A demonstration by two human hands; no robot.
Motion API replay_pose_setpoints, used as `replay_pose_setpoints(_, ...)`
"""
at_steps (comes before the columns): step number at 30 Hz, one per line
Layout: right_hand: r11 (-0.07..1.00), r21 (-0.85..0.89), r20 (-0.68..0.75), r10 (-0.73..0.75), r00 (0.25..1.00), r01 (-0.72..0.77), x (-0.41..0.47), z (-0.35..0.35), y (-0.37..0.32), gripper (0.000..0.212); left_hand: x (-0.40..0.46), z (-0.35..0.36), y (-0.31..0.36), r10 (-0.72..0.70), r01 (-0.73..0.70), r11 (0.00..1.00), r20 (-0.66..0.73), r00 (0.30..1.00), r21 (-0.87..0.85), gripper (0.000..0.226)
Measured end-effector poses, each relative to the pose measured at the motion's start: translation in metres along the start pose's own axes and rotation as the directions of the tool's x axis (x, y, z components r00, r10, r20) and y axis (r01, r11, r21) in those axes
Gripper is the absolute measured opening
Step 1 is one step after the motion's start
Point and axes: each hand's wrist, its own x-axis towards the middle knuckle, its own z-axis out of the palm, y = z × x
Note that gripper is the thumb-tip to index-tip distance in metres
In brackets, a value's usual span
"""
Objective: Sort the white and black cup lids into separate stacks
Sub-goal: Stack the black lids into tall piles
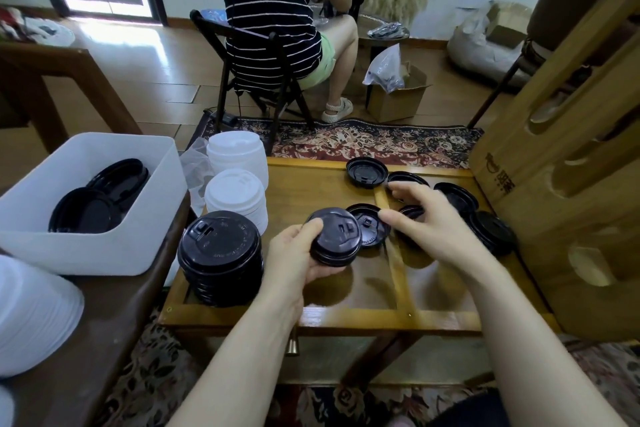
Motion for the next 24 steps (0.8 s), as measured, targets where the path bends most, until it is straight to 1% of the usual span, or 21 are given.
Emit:
replay_pose_setpoints(1,0.996,-0.084,-0.015,0.017,1.000,-0.018,0.005,-0.003,0.007,0.060,0.000,0.000,-0.001,-0.003,0.003,1.000,-0.014,1.000,-0.002,0.026)
replay_pose_setpoints(2,0.982,-0.185,0.011,0.035,0.999,-0.032,0.009,-0.002,0.012,0.063,0.000,0.000,-0.001,-0.008,0.008,1.000,-0.023,1.000,-0.006,0.026)
replay_pose_setpoints(4,0.938,-0.344,0.111,0.073,0.991,-0.030,0.013,0.006,0.015,0.072,0.001,-0.001,-0.002,-0.025,0.024,0.999,-0.044,0.999,-0.033,0.026)
replay_pose_setpoints(6,0.938,-0.347,0.182,0.073,0.981,-0.005,0.014,0.016,0.013,0.081,0.002,-0.001,-0.002,-0.046,0.043,0.997,-0.045,0.998,-0.065,0.027)
replay_pose_setpoints(9,0.941,-0.334,0.209,0.029,0.978,0.043,0.014,0.032,0.014,0.091,0.005,-0.001,-0.002,-0.052,0.050,0.997,-0.036,0.998,-0.063,0.024)
replay_pose_setpoints(10,0.937,-0.344,0.209,0.016,0.978,0.058,0.014,0.036,0.015,0.091,0.006,-0.001,-0.002,-0.046,0.043,0.997,-0.044,0.998,-0.058,0.023)
replay_pose_setpoints(12,0.927,-0.364,0.189,-0.020,0.982,0.088,0.013,0.040,0.019,0.084,0.009,-0.002,-0.004,-0.030,0.027,0.999,-0.074,0.997,-0.045,0.019)
replay_pose_setpoints(14,0.928,-0.355,0.134,-0.072,0.988,0.116,0.012,0.038,0.022,0.070,0.013,-0.003,-0.004,-0.014,0.010,0.999,-0.102,0.995,-0.035,0.018)
replay_pose_setpoints(15,0.935,-0.334,0.097,-0.094,0.991,0.121,0.011,0.036,0.023,0.058,0.015,-0.003,-0.005,-0.008,0.004,0.999,-0.108,0.994,-0.040,0.018)
replay_pose_setpoints(18,0.965,-0.233,-0.029,-0.134,0.991,0.123,0.008,0.028,0.023,0.016,0.017,-0.002,-0.006,-0.003,-0.006,0.997,-0.113,0.994,-0.076,0.022)
replay_pose_setpoints(19,0.976,-0.189,-0.069,-0.123,0.990,0.108,0.006,0.026,0.023,0.010,0.017,-0.001,-0.007,-0.003,-0.007,0.996,-0.110,0.994,-0.085,0.023)
replay_pose_setpoints(20,0.993,-0.089,-0.103,-0.092,0.990,0.083,0.005,0.024,0.022,0.012,0.016,-0.001,-0.007,-0.002,-0.008,0.996,-0.103,0.995,-0.091,0.023)
replay_pose_setpoints(21,0.995,0.095,-0.124,-0.030,0.992,0.042,0.003,0.022,0.017,0.015,0.015,0.000,-0.008,0.001,-0.010,0.995,-0.096,0.995,-0.095,0.023)
replay_pose_setpoints(22,0.943,0.334,-0.118,0.033,0.992,0.009,0.001,0.020,0.010,0.017,0.013,0.001,-0.008,0.004,-0.012,0.995,-0.089,0.996,-0.099,0.023)
replay_pose_setpoints(23,0.837,0.547,-0.079,0.075,0.994,-0.019,-0.001,0.018,0.005,0.020,0.012,0.001,-0.008,0.007,-0.015,0.995,-0.084,0.996,-0.104,0.024)
replay_pose_setpoints(24,0.723,0.688,-0.022,0.095,0.995,-0.054,-0.004,0.018,0.000,0.024,0.011,0.002,-0.008,0.010,-0.018,0.994,-0.076,0.997,-0.110,0.024)
